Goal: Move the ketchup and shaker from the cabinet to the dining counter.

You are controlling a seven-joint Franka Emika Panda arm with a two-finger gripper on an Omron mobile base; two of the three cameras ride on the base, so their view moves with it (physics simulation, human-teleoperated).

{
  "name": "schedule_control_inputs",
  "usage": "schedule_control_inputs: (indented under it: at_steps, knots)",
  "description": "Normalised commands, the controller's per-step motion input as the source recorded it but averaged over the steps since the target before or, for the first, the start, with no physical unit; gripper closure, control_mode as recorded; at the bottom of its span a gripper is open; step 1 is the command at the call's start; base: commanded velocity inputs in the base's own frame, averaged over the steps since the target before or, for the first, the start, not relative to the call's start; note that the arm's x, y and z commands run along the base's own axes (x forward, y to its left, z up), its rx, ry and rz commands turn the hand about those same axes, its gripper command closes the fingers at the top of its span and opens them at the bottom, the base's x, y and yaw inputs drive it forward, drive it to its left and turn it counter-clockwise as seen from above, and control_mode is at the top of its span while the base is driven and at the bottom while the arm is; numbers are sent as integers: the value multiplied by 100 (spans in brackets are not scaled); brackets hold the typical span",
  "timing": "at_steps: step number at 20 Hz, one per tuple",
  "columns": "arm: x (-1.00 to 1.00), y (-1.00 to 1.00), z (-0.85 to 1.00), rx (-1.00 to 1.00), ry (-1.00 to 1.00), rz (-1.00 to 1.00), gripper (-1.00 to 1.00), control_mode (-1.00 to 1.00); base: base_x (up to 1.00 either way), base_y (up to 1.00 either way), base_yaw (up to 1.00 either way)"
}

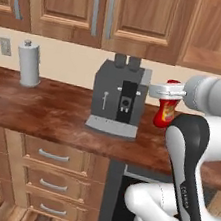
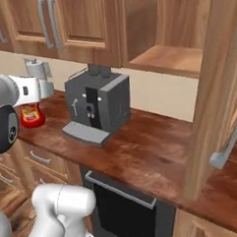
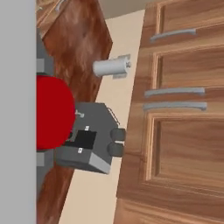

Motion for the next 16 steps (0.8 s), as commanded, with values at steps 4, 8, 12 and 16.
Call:
schedule_control_inputs:
  at_steps: [4, 8, 12, 16]
  knots:
    - [0, 0, 0, 0, 0, 0, 100, 100, -19, 35, 76]
    - [0, 0, 0, 0, 0, 0, 100, 100, -2, 47, 68]
    - [0, 0, 0, 0, 0, 0, 100, 100, 2, 49, 62]
    - [0, 0, 0, 0, 0, 0, 100, 100, 20, 46, 53]
